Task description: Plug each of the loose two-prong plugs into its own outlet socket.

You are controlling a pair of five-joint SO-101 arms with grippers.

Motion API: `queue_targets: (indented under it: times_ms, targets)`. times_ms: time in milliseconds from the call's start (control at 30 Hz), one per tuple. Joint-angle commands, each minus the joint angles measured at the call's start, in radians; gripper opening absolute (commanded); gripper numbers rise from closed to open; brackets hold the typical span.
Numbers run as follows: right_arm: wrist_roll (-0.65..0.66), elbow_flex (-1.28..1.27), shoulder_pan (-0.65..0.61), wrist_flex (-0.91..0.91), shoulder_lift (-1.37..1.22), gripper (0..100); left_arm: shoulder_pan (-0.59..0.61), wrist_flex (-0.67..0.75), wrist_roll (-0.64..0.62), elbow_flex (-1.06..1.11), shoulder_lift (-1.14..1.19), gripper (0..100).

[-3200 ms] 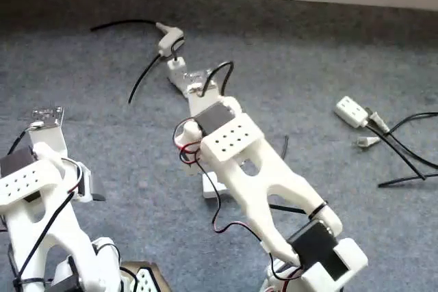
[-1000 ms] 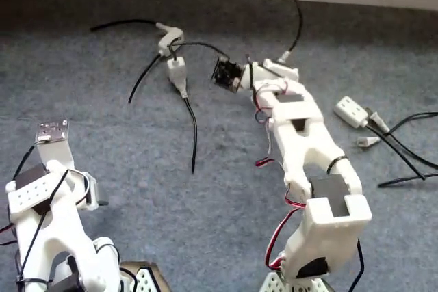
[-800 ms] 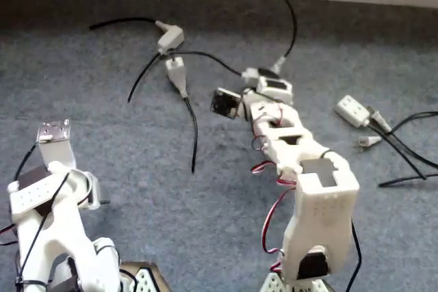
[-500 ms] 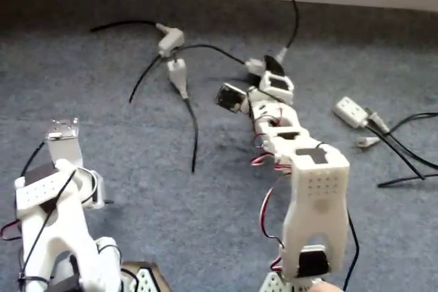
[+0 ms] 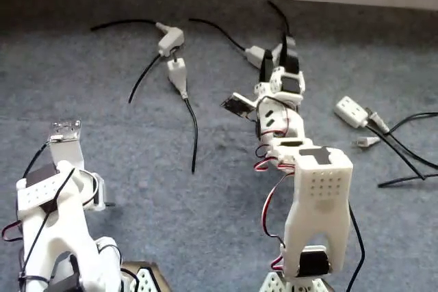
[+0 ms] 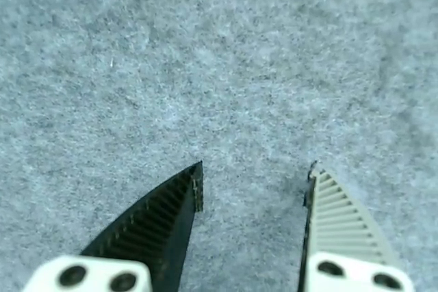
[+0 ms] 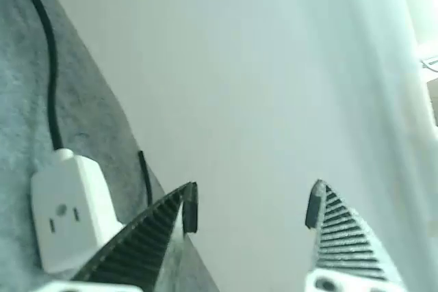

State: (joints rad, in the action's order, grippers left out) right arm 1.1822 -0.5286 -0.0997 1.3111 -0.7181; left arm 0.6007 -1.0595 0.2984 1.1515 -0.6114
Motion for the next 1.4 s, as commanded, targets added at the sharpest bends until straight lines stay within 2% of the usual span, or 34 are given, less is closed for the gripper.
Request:
queue_targets:
  times_ms: [0, 167, 333, 400, 467, 567, 667, 733, 833, 933, 1033, 1167, 1367]
  targets:
    - [-0.011, -0.025, 0.094, 0.124, 0.024, 24.9, -0.018, 0.011, -0.009, -0.002, -0.025, 25]
    - [-0.012, 0.005, 0.272, 0.157, 0.050, 24.7, -0.019, 0.011, -0.009, 0.008, -0.025, 25]
    - [-0.178, 0.071, 0.487, -0.045, 0.174, 24.6, -0.019, 0.011, -0.009, 0.008, -0.025, 25]
    - [-0.235, 0.097, 0.578, -0.242, 0.251, 24.6, -0.019, 0.011, -0.009, 0.008, -0.025, 25]
    - [-0.311, 0.139, 0.659, -0.521, 0.335, 24.6, -0.019, 0.011, -0.009, 0.008, -0.025, 25]
    - [-0.517, 0.266, 0.765, -1.056, 0.452, 24.6, -0.019, 0.011, -0.009, 0.008, -0.025, 24]
    - [-0.717, 0.509, 0.851, -1.564, 0.475, 24.6, -0.019, 0.011, -0.009, 0.008, -0.025, 24]
    - [-0.810, 0.674, 0.892, -1.808, 0.435, 24.6, -0.019, 0.011, -0.009, 0.010, -0.024, 24]
    - [-0.882, 0.903, 0.955, -2.054, 0.332, 24.6, -0.019, 0.011, -0.009, 0.010, -0.022, 24]
    - [-0.927, 1.112, 1.017, -2.193, 0.197, 24.6, -0.019, 0.011, -0.009, 0.010, -0.022, 24]
    - [-1.026, 1.293, 1.059, -2.302, 0.062, 24.8, -0.019, 0.011, -0.009, 0.010, -0.021, 24]
    - [-1.103, 1.508, 1.072, -2.462, -0.107, 24.8, -0.019, 0.011, -0.009, 0.010, -0.021, 24]
    - [-1.112, 1.761, 1.064, -2.520, -0.328, 24.8, -0.019, 0.011, -0.009, 0.010, -0.019, 24]
